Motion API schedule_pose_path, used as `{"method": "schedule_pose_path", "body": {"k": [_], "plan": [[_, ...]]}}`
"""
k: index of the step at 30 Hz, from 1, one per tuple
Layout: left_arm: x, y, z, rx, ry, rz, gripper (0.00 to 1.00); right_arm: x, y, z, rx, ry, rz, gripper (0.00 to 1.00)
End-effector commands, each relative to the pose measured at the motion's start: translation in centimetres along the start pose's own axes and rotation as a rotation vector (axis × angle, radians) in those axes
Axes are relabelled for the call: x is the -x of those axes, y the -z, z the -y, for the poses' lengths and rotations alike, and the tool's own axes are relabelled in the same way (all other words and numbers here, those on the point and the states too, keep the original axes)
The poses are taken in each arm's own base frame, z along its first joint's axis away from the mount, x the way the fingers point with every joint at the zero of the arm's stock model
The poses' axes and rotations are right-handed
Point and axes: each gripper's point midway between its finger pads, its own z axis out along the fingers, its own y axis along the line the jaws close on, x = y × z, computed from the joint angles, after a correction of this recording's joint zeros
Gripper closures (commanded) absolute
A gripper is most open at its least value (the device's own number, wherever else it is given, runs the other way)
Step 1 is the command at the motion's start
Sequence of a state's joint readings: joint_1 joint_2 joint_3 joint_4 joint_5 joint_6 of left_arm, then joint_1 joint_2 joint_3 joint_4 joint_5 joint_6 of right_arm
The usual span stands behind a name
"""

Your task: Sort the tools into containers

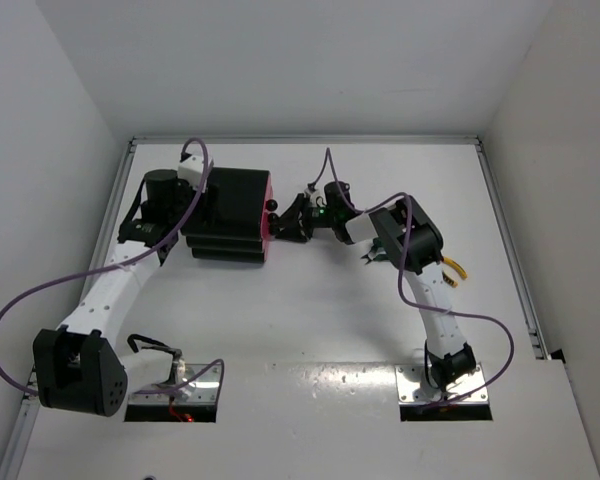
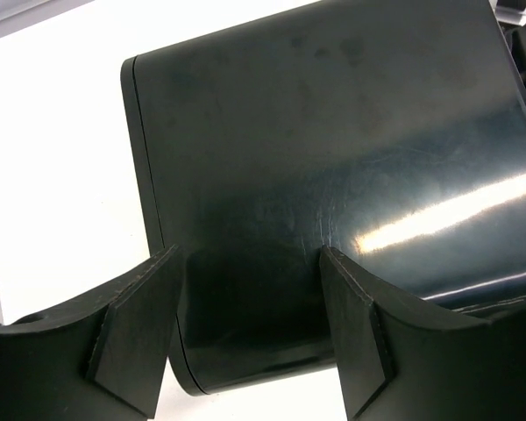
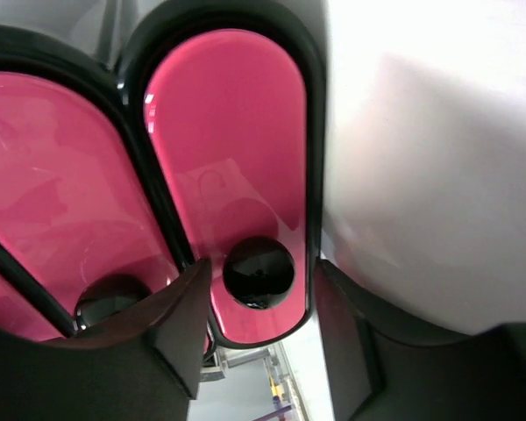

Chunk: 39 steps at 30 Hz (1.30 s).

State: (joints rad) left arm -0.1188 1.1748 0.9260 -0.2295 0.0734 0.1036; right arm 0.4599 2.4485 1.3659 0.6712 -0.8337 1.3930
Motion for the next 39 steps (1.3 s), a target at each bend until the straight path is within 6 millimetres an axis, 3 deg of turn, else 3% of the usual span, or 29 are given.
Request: {"method": "schedule_pose_path", "body": {"k": [1,11,22,29,39], "plan": [[-0.3,-0.4,0.2,0.001,0.001,-0.004,0.30,-0.3,-0.4,0.6,-0.009,-0.028,0.005,0.51],[-1.0,-0.7,0.4,-0.002,0.011,-0.022,0.30,-0.6,1.1,1.5,-0.023,-0.033,0.021,0.75],[-1.2,-0.9,0.5,-0.004,0.021,-0.031,0.30,1.7,7.3,1.4,-0.052,0.003,0.091,0.79],[-1.2,-0.9,0.5,-0.004,0.021,-0.031,0.30,2.2,10.4,2.4,-0.092,0.015,0.120,0.81],[-1.3,-1.2,0.4,-0.004,0.021,-0.031,0.29,0.7,13.4,4.4,-0.143,-0.013,0.117,0.83]]}}
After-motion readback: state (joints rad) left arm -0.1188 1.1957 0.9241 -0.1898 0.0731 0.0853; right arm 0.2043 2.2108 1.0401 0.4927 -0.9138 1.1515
